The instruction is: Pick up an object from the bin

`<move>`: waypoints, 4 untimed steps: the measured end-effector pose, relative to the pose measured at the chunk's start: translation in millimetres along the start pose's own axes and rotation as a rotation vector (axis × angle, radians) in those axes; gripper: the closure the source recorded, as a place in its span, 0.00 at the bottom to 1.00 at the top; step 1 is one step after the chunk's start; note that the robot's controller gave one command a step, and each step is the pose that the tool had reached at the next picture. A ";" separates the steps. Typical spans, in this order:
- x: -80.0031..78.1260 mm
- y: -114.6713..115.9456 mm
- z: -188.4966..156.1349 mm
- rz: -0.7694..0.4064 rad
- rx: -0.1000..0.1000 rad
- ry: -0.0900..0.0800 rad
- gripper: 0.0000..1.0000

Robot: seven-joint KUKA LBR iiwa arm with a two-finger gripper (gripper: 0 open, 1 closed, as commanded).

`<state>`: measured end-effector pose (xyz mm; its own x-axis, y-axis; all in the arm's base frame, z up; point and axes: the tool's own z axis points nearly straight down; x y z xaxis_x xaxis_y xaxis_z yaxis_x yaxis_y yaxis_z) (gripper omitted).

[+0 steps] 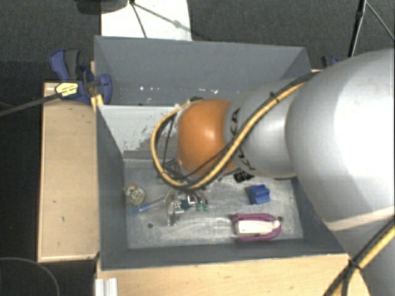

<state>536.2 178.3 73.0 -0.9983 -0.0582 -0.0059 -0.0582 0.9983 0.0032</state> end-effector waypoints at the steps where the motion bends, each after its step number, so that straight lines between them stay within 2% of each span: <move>1: -0.8 0.3 -0.4 0.009 0.000 -0.001 0.00; 2: -1.7 0.5 -0.7 0.021 0.000 -0.002 0.00; 3: -3.5 1.6 -3.0 0.018 -0.002 -0.007 1.00; 4: -4.9 1.9 -29.1 0.022 0.001 -0.001 1.00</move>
Offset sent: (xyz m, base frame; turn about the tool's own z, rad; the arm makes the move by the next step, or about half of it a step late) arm 0.0000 0.0000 0.0000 0.0000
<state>540.8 180.4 102.2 -0.9993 -0.0359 -0.0069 -0.0359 0.9994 0.0027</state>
